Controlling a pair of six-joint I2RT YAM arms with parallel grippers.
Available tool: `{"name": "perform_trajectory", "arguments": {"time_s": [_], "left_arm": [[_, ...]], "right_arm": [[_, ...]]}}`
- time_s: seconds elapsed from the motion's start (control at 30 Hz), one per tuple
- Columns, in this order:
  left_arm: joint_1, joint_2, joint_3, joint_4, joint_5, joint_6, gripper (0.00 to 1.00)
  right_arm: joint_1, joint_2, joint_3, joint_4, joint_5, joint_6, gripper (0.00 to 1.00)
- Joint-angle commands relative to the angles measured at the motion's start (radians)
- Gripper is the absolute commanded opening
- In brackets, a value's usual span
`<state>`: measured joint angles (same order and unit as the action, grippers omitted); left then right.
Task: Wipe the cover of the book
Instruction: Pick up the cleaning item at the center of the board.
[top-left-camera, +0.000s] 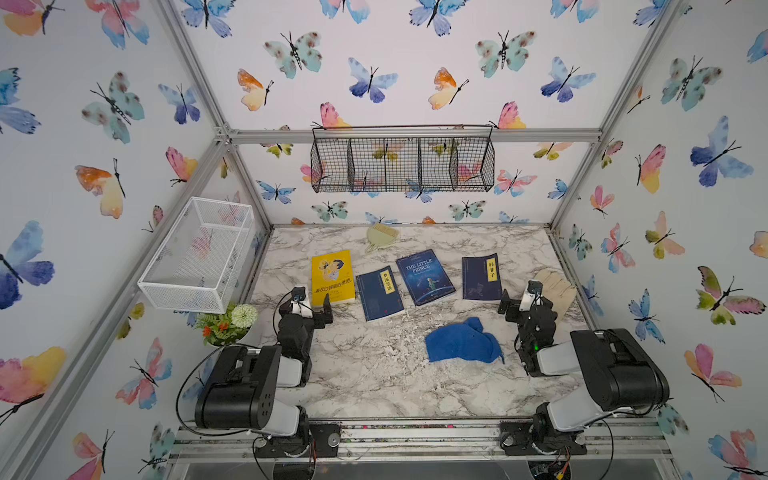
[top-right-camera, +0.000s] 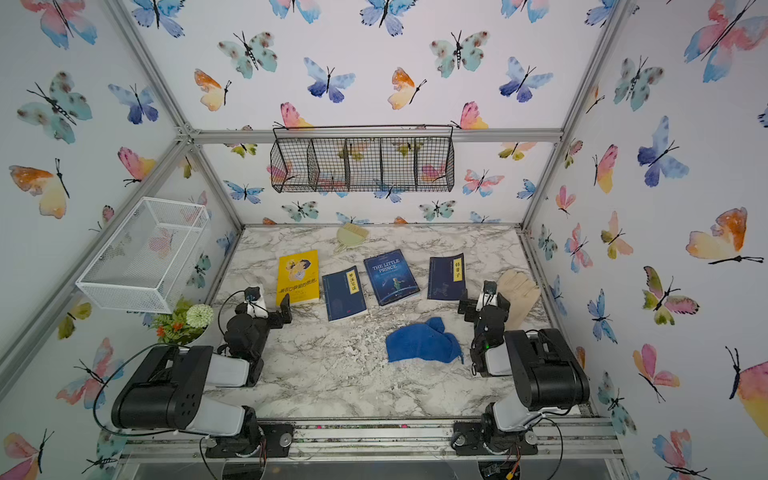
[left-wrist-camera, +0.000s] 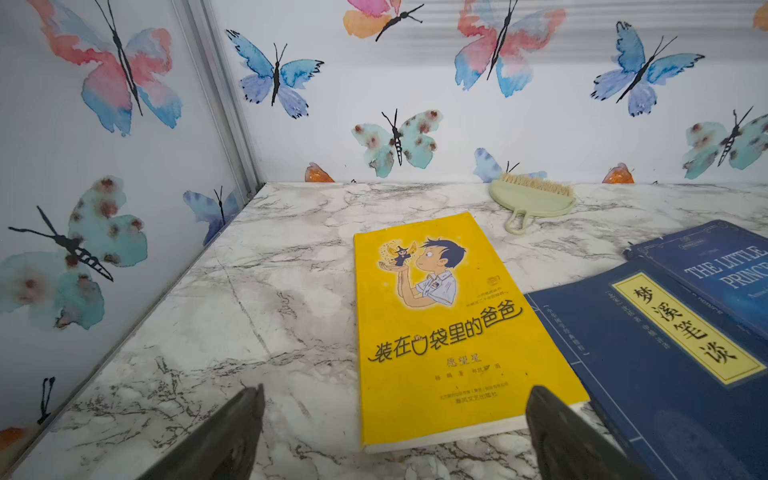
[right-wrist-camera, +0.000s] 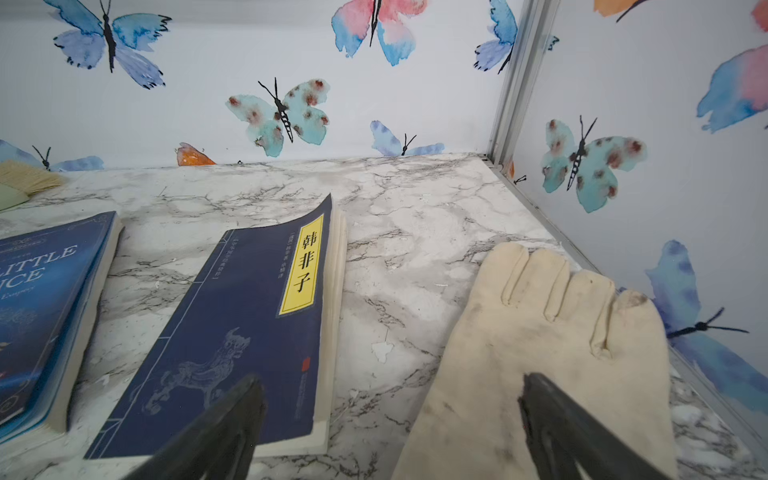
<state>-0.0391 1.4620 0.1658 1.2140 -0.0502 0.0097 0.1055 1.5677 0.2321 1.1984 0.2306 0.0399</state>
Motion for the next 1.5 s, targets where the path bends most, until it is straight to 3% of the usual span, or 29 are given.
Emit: {"name": "perform_trajectory", "arguments": {"time_s": [0.0,1.27,1.47], "left_arm": [[0.005,-0.007,0.002,0.017,0.005,-0.007,0.98],[0.004,-0.013,-0.007,0.025,0.004,0.001,0.98],[0.004,-0.084,-0.025,0.008,0.012,0.006,0.98]], "right_arm": [[-0.003,0.014,0.018,0.017,-0.004,-0.006,0.98],[-0.002,0.014,0.017,0.021,-0.005,-0.008,0.98],[0.006,-0.033,-0.058,0.136,-0.013,-0.03,0.98]]}}
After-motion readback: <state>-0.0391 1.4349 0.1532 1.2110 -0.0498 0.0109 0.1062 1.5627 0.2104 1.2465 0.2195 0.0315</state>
